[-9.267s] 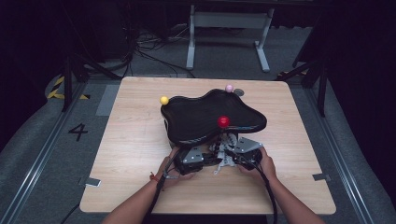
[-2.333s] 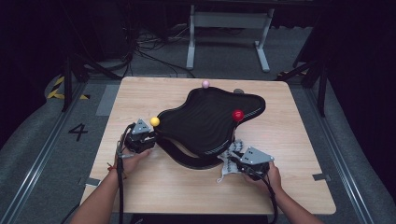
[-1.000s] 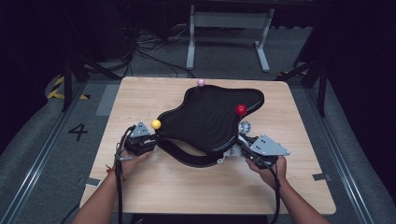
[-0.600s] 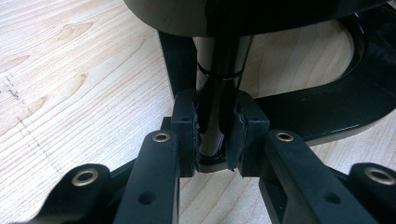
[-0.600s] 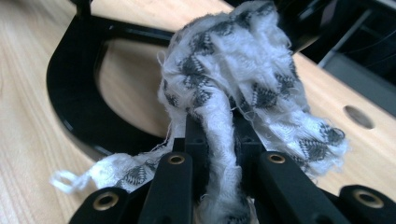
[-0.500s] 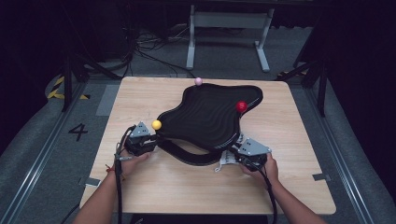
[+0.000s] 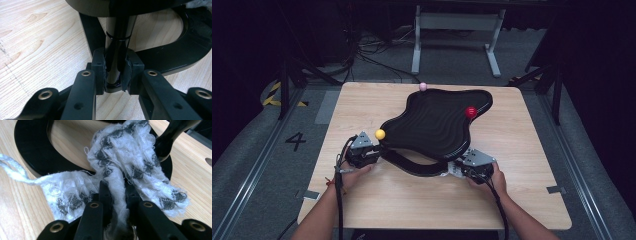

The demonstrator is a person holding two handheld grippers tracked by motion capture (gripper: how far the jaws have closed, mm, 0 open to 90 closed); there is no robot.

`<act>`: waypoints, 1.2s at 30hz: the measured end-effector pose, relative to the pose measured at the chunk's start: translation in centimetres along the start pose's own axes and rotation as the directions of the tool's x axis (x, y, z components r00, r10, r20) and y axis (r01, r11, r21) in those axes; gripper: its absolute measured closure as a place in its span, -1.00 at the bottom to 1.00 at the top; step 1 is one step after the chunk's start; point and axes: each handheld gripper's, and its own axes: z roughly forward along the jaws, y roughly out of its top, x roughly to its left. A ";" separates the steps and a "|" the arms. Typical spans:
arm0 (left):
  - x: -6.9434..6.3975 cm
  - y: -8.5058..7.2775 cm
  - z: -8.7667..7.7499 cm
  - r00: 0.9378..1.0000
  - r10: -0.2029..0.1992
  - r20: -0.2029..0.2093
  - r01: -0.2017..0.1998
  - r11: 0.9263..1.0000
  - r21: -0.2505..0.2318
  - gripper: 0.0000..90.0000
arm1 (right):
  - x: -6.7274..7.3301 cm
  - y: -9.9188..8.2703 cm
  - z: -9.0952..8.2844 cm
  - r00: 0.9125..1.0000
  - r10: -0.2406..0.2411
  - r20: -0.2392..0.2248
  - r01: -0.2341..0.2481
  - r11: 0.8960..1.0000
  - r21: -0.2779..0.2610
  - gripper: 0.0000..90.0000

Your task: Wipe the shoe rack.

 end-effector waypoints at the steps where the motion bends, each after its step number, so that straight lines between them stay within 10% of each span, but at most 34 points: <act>1: 0.0 0.0 0.0 1.000 0.000 0.003 0.000 1.000 0.001 0.65 | 0.0 0.0 0.0 1.000 -0.007 0.002 0.007 1.000 0.002 0.80; 10: -0.2 0.0 0.2 1.000 0.003 0.030 -0.002 1.000 -0.005 0.65 | -0.9 1.6 -1.9 0.998 -0.001 0.066 0.007 0.996 -0.093 0.80; 26: -0.2 -0.1 0.3 0.999 0.011 0.030 -0.011 1.000 -0.008 0.65 | -2.3 5.5 -7.3 0.976 0.026 0.215 0.041 0.952 -0.303 0.79; 36: -0.2 0.0 0.3 0.999 0.016 0.033 -0.016 1.000 -0.003 0.65 | -1.6 3.7 -4.1 0.988 0.012 0.152 0.015 0.985 -0.171 0.79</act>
